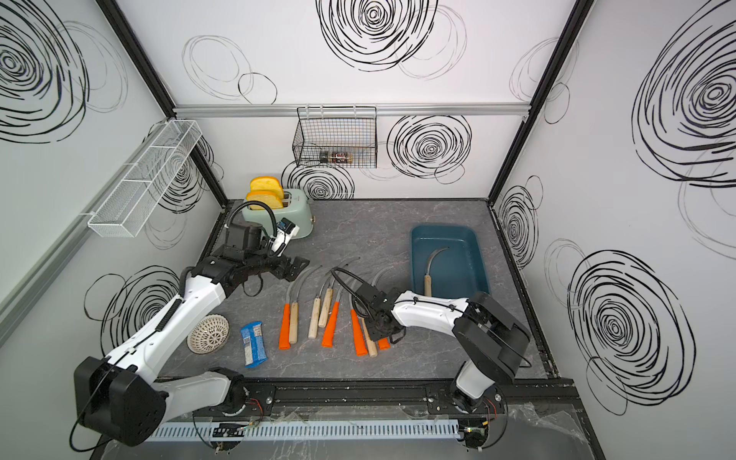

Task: Put small sickles into storage boxes
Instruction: Pick up the sickle at the center of the board.

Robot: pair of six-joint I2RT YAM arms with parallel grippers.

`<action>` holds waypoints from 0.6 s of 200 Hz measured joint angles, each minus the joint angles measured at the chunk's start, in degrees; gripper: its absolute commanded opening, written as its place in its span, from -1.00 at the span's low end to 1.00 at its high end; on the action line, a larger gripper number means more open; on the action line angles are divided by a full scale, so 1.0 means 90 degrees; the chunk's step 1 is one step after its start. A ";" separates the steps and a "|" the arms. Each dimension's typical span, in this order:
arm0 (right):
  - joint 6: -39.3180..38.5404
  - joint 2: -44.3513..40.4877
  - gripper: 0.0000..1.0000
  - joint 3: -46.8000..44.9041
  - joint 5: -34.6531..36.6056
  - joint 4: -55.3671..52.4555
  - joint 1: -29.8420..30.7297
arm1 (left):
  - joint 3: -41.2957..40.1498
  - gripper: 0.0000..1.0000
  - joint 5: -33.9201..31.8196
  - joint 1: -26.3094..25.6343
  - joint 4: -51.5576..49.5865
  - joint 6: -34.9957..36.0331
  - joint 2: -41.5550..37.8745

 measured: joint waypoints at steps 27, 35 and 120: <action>0.0000 0.0085 -0.11 0.0073 0.0036 -0.0019 0.0005 | 0.0000 0.92 0.0000 0.0000 -0.0002 0.0002 0.0000; -0.0002 0.0104 -0.11 0.0092 0.0039 -0.0032 0.0007 | 0.0000 0.92 0.0000 0.0000 0.0000 0.0002 0.0000; 0.0005 0.0172 -0.12 0.0151 0.0170 -0.0109 0.0051 | 0.0109 0.92 0.0007 0.0000 -0.0002 0.0000 0.0092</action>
